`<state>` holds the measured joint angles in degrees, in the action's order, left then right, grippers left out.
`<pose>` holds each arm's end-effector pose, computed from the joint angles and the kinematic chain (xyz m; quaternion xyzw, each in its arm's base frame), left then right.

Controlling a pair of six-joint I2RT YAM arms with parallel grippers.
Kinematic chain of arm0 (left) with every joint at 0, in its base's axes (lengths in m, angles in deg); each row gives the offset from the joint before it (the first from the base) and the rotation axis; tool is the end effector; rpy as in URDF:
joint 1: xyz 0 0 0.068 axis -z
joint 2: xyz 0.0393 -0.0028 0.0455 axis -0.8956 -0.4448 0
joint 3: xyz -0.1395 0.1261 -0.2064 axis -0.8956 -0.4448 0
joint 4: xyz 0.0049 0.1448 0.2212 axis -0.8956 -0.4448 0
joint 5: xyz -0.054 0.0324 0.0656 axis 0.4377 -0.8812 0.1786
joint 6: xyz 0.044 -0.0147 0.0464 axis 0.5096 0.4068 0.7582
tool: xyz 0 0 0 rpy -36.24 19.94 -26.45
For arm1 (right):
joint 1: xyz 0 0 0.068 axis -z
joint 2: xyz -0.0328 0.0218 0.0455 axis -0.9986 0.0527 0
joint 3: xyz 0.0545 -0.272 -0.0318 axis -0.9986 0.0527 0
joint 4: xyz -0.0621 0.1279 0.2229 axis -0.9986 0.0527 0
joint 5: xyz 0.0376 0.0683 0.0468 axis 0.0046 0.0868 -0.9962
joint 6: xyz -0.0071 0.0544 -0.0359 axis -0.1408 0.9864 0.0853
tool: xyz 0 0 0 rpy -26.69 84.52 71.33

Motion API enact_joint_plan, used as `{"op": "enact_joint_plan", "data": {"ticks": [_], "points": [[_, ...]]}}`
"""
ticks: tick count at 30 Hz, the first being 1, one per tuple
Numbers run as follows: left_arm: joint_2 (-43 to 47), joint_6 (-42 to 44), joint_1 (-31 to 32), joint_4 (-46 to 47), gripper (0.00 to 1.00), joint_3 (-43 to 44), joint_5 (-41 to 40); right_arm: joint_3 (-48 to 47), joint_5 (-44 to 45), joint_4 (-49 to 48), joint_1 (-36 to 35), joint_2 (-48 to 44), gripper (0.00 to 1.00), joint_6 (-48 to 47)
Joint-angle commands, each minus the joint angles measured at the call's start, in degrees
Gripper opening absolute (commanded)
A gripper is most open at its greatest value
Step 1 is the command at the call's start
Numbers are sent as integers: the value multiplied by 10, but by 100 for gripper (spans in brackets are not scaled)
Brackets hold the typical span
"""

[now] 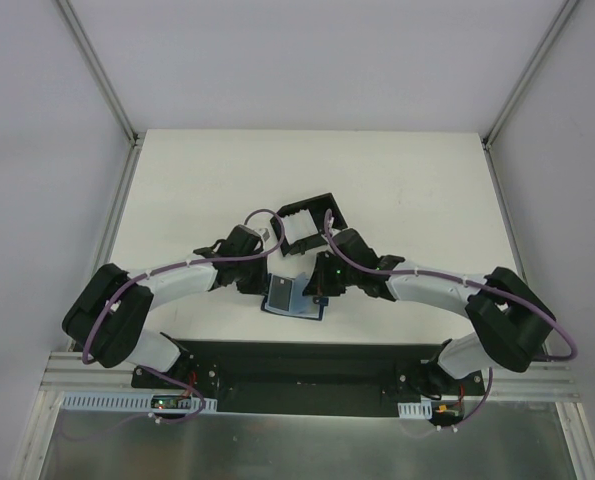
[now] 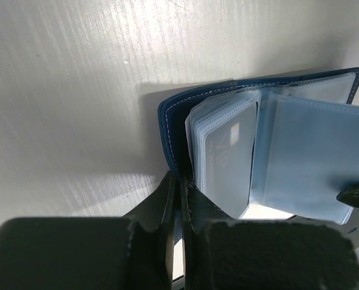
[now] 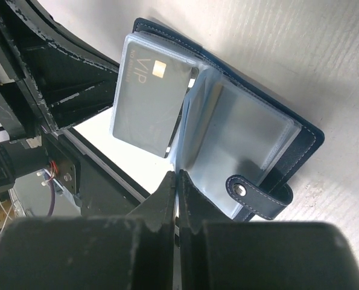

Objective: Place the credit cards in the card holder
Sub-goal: Close the card holder at the center of the board.

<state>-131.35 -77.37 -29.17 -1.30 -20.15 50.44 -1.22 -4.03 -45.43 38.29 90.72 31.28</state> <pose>0.2206 -0.1630 0.1487 0.0672 0.9408 -0.2461 0.2231 0.1957 0.2430 0.1821 -0.2029 0.8736 0.3616 0.2549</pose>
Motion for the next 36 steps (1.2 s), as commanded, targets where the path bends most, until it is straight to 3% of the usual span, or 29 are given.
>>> {"op": "enact_joint_plan", "data": {"ticks": [1, 5, 10, 17, 25, 36], "points": [[6, 21, -3, -57, 0, 3, -20, -37, -17, -31, -6, 1, 3, 5], [6, 23, -3, -60, 0, 8, -20, -43, -9, -23, -6, 0, 23, 7], [18, 36, -3, -82, 0, 18, -30, -41, 21, 22, -3, -26, 31, -38], [20, 89, -3, -129, 0, 53, -38, 6, 46, 55, 10, -79, 34, -159], [15, 118, -3, -153, 0, 78, -56, 7, 31, 78, -20, -78, 40, -324], [3, 130, -3, -158, 0, 92, -45, -46, 54, 97, -75, 7, 43, -412]]}}
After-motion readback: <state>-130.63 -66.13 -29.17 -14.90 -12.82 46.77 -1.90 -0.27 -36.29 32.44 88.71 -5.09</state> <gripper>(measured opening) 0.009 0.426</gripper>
